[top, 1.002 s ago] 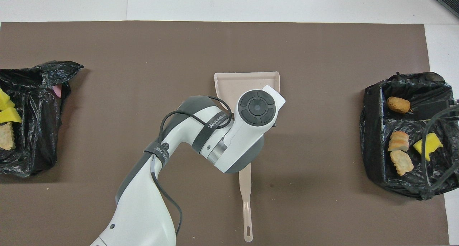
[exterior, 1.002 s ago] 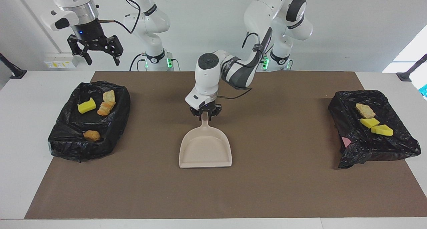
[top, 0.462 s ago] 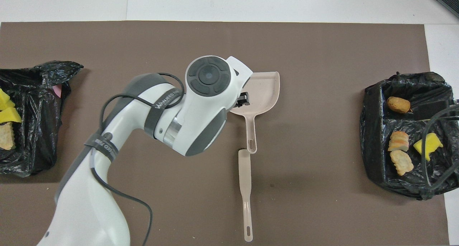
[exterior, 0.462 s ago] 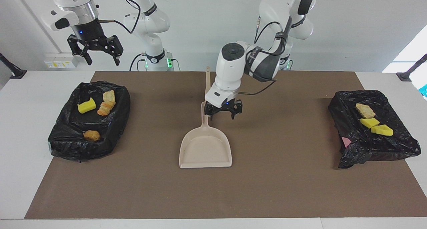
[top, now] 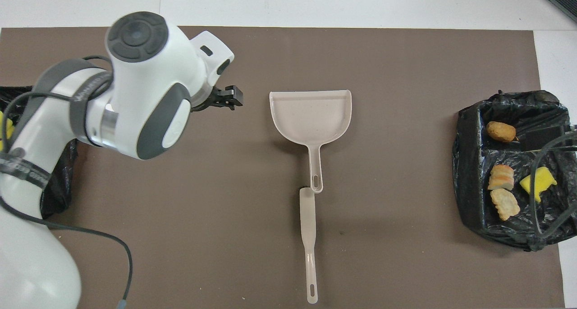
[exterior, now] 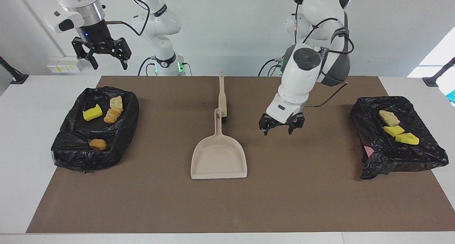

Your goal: Sweep and dump trash in bin

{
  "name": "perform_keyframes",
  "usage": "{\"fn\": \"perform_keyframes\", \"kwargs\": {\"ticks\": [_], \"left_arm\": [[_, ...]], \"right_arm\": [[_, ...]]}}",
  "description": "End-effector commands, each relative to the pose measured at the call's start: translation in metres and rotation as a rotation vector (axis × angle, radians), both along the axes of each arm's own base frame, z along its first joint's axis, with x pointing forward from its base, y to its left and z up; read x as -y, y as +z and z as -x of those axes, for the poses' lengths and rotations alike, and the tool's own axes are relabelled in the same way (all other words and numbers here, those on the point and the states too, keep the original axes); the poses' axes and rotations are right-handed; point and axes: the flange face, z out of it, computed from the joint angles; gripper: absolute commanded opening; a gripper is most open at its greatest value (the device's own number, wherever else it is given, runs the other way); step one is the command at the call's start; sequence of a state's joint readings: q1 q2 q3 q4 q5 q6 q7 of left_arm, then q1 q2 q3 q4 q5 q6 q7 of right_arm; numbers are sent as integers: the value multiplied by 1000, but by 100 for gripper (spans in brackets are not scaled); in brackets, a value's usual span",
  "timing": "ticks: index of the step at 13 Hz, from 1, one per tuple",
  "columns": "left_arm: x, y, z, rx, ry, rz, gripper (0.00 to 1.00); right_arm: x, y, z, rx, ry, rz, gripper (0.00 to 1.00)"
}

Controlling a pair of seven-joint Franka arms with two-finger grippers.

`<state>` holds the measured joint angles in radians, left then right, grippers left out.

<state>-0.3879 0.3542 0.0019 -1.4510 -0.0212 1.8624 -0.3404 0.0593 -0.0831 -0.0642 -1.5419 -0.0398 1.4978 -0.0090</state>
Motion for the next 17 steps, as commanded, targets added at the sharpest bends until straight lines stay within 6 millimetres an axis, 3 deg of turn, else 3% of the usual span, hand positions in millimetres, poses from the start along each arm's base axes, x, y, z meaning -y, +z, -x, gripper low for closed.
{"fn": "perform_keyframes", "kwargs": {"ticks": [1,5,8,13,14,17], "left_arm": [[-62,26,1,-33,-57,-5,100],[-139,61,8,-40,-54,-6,100],[-177,74,38,-42,-11,-1,100],[-197,95,76,-80,-109,-5,100],[-207,105,79,-64,-87,-4,100],[-211,124,84,-98,-93,-17,100]], "right_arm": [[1,1,4,2,24,-19,100],[1,1,4,2,24,-19,100],[1,1,4,2,24,-19,100],[1,1,4,2,24,-19,100],[1,1,4,2,24,-19,100],[1,1,4,2,24,-19,100]]}}
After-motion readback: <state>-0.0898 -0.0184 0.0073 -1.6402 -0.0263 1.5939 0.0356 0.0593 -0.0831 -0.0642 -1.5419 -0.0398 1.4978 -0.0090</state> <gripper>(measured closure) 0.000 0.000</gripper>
